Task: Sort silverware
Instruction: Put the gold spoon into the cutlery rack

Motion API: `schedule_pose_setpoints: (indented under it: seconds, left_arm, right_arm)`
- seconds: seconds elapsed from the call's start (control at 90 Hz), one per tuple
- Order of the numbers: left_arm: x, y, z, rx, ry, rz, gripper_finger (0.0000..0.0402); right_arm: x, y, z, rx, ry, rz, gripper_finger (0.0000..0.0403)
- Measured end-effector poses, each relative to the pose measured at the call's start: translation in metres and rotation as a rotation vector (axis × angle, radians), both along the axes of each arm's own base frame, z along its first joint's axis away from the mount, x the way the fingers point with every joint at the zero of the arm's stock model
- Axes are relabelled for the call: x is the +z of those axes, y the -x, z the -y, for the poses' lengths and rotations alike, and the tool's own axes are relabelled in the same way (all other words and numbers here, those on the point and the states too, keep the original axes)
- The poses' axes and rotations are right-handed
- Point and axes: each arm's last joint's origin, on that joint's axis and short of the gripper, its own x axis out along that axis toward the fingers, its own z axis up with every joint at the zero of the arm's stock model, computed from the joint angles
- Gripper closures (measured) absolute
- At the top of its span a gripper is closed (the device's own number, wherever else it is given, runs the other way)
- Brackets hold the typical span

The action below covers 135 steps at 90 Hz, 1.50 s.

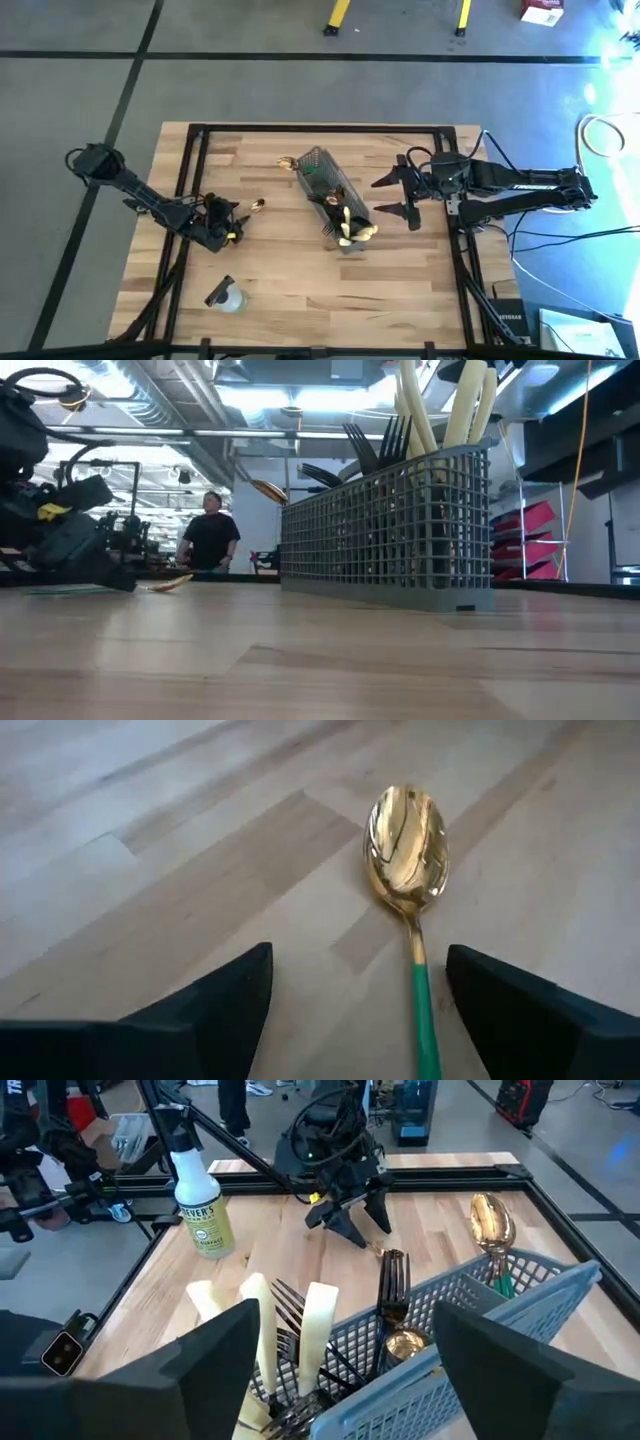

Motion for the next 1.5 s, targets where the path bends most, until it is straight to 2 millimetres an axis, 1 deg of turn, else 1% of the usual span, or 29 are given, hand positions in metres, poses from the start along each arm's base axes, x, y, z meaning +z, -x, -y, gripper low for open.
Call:
schedule_pose_setpoints:
  seconds: [0.089,0.167,0.222,0.422,0.7,0.9,1.022,1.189,1.5]
  left_arm:
    - [-0.003,0.003,-0.001,-0.003,0.007,0.006,0.0131]
    - [-0.004,0.003,-0.001,-0.013,-0.002,-0.007,0.0153]
    - [-0.004,0.003,-0.001,-0.023,-0.007,-0.019,0.0179]
    - [-0.006,0.001,0.0,-0.023,0.009,-0.021,0.0291]
    - [-0.003,-0.006,0.004,-0.061,0.045,0.04,0.0391]
    - [-0.002,-0.007,0.005,-0.048,0.069,0.069,0.0399]
    - [0.002,-0.011,0.007,-0.052,0.075,0.098,0.04]
    - [0.016,-0.026,0.014,-0.084,0.032,0.139,0.04]
    - [0.049,-0.054,0.029,-0.144,-0.067,0.18,0.0401]
  right_arm:
    - [0.0,0.0,0.0,0.001,0.005,0.005,0.0123]
    - [0.001,0.0,0.0,0.002,0.006,0.015,0.0123]
    - [0.002,-0.001,0.0,0.002,0.008,0.019,0.0123]
    - [0.002,-0.001,0.0,0.004,0.012,0.02,0.0123]
    - [0.002,-0.001,0.0,0.004,0.013,0.02,0.0123]
    - [0.002,-0.001,0.0,0.002,0.008,0.019,0.0123]
    - [0.002,-0.001,0.0,-0.001,0.001,0.018,0.0123]
    - [0.002,-0.001,0.0,-0.001,0.001,0.018,0.0123]
    - [0.003,-0.001,0.0,-0.001,0.0,0.031,0.0123]
